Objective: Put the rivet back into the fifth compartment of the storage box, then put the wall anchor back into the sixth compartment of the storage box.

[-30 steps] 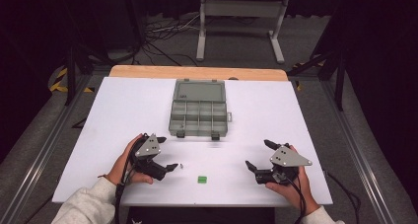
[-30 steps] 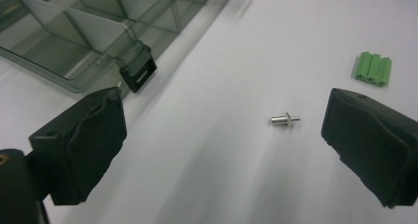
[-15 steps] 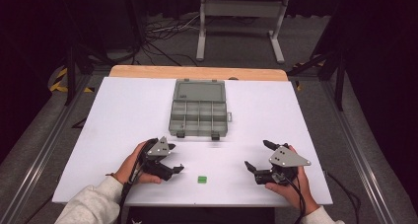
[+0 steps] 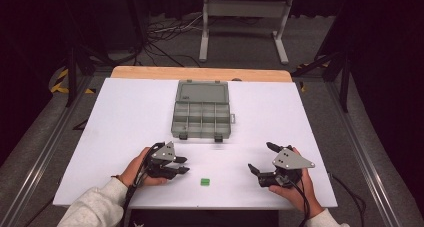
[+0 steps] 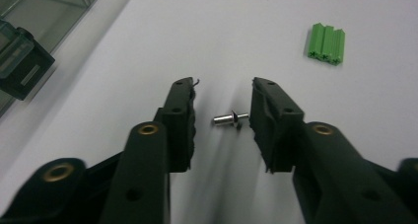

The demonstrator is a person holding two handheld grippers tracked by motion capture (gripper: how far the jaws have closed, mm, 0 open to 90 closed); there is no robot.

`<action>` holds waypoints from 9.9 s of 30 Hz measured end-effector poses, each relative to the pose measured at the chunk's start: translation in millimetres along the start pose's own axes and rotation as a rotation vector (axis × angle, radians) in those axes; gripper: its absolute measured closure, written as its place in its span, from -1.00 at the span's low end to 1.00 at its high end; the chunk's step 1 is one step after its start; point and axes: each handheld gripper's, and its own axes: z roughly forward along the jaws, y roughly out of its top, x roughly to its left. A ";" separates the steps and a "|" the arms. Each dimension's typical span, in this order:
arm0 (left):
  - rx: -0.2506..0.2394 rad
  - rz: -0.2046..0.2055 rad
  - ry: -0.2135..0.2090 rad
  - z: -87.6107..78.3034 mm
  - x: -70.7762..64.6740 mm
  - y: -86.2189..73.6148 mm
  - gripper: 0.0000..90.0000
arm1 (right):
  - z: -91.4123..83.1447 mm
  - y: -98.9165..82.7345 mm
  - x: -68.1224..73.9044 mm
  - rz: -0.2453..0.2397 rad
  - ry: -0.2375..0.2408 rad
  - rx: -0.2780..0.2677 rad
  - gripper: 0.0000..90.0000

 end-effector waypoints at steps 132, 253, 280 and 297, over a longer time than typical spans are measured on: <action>-0.234 -0.031 0.356 -55.2 63.3 27.3 0.48 | 13.2 2.9 0.0 0.005 0.027 0.008 -0.78; -0.267 -0.127 0.392 -100.0 -16.5 -84.9 -0.92 | 115.8 46.8 67.8 -0.165 0.473 0.280 -0.43; -0.254 -0.125 0.387 -97.1 -14.6 -82.8 -0.92 | 115.0 46.0 70.5 -0.199 0.587 0.295 0.45; -0.267 -0.108 0.395 -100.1 -18.1 -81.5 -0.92 | 109.9 44.8 71.4 -0.221 0.572 0.272 0.90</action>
